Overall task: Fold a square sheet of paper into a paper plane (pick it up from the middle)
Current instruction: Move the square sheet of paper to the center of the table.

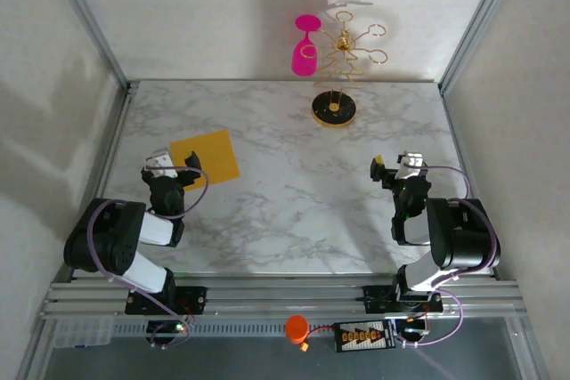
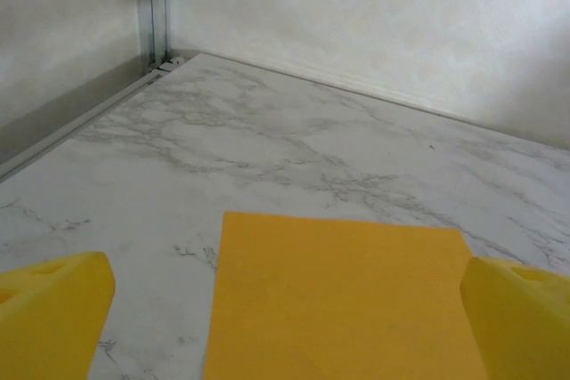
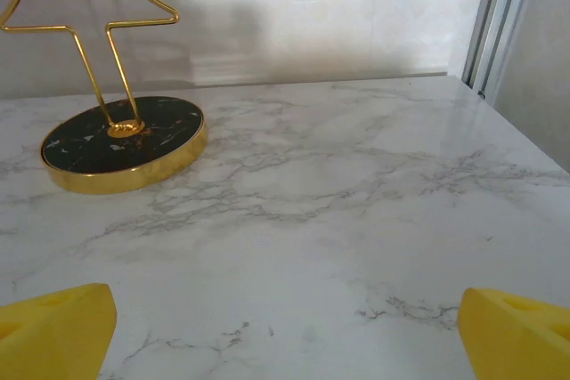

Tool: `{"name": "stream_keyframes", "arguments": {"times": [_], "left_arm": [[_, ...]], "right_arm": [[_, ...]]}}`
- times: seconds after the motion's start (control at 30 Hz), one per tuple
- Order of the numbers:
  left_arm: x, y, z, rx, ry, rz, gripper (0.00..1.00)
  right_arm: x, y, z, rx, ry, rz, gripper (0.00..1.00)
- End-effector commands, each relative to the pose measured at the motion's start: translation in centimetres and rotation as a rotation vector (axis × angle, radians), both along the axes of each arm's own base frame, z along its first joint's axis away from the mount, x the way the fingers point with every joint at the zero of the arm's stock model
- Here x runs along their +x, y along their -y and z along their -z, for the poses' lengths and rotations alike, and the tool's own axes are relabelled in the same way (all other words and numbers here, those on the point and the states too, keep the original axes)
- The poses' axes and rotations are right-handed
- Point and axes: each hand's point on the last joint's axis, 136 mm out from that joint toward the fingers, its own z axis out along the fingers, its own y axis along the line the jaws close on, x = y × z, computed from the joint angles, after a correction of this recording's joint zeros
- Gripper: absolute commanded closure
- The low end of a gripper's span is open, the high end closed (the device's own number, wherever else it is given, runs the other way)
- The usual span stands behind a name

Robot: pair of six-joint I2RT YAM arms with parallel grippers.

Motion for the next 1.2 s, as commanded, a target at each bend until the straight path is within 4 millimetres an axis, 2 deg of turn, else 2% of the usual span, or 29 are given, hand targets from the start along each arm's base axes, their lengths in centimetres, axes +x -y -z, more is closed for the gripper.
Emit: {"name": "stream_keyframes", "arguments": {"times": [0.0, 1.03, 1.17], "left_arm": [[0.26, 0.01, -0.36, 0.015, 0.01, -0.006, 0.01], [0.23, 0.0, -0.31, 0.014, 0.009, -0.004, 0.01], [-0.12, -0.1, -0.84, 0.011, 0.032, -0.011, 0.01]], "right_arm": [[0.54, -0.03, -0.79, 0.005, 0.025, -0.006, 0.01], [0.53, -0.06, -0.77, 0.006, 0.025, -0.007, 0.01], [0.47, -0.08, -1.12, 0.004, 0.037, -0.009, 0.01]]}}
